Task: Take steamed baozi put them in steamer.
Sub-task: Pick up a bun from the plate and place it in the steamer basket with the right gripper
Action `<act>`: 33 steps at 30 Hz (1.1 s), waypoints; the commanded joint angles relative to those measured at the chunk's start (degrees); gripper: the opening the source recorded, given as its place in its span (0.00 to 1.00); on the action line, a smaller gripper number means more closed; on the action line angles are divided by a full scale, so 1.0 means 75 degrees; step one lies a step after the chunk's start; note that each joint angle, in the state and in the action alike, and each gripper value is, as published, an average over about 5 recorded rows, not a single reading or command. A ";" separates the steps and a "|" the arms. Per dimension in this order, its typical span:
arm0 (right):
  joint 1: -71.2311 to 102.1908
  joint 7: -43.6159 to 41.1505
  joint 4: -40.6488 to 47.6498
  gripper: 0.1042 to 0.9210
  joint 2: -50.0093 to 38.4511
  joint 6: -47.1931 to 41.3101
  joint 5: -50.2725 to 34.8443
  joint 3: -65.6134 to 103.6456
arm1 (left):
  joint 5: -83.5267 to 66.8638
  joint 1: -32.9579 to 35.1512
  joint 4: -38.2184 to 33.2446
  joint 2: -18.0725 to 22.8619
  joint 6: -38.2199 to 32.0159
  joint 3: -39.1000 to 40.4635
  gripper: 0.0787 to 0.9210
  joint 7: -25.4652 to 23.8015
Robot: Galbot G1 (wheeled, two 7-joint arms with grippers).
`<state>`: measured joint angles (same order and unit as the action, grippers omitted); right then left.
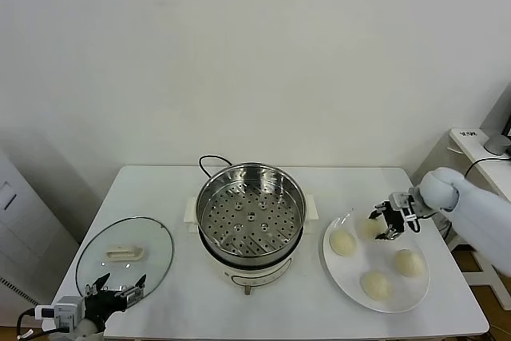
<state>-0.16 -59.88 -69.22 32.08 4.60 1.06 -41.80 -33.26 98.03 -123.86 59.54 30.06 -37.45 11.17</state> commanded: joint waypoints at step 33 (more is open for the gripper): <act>-0.3549 -0.1157 0.0682 0.56 0.4981 0.6054 0.1744 -0.1822 | 0.0094 0.0055 -0.0087 -0.0041 0.0040 0.0063 0.88 0.0056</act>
<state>-29.04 -67.74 -65.58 62.54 43.43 2.73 -56.71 -32.59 98.42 -124.53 59.27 30.36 -36.99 11.61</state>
